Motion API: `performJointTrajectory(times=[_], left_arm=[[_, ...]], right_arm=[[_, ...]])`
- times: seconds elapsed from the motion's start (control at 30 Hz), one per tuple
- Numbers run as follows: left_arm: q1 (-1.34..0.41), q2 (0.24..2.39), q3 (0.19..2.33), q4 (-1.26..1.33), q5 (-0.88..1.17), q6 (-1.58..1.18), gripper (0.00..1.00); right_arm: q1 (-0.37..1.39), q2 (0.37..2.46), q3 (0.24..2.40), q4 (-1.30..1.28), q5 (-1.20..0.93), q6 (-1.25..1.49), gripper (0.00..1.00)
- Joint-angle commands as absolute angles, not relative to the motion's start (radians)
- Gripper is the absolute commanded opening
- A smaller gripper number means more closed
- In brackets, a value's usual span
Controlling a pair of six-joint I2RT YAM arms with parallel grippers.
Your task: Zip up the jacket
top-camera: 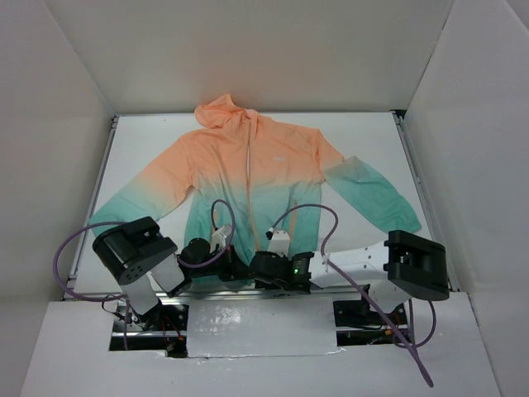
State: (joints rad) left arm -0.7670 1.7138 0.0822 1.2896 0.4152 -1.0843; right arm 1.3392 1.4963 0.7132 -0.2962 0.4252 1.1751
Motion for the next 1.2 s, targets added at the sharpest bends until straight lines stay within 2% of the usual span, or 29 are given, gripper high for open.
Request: performJointTrajectory(times=[0.0,0.13,0.17,0.23,0.4,0.77,1.03,1.17], left_arm=[[-0.782,1.715,0.083,1.381,0.449,-1.075,0.00],[-0.782,1.718,0.083,1.381,0.442,-1.078,0.00],[-0.782,1.720,0.083,1.382,0.440,-1.080,0.00],[-0.782,1.718,0.081,1.382,0.434,-1.081,0.00],[-0.782,1.712,0.086,1.374,0.420,-1.086,0.00],[-0.782,1.707,0.169,1.290,0.382,-1.086,0.00],[-0.762,1.698,0.319,1.094,0.368,-1.031,0.00],[-0.706,1.727,0.350,1.097,0.394,-1.035,0.00]], right_arm=[[1.345,1.442,0.637,-0.172,0.282,1.174,0.54],[1.335,1.378,0.614,-0.134,0.206,1.169,0.55],[1.328,1.367,0.595,-0.103,0.155,1.172,0.61],[1.309,1.341,0.569,-0.068,0.121,1.190,0.61],[1.241,1.358,0.451,0.058,0.054,1.258,0.57],[1.151,1.305,0.338,0.241,0.063,1.275,0.52],[1.003,1.209,0.351,0.154,0.055,1.166,0.53],[0.928,1.166,0.390,0.038,0.062,1.086,0.54]])
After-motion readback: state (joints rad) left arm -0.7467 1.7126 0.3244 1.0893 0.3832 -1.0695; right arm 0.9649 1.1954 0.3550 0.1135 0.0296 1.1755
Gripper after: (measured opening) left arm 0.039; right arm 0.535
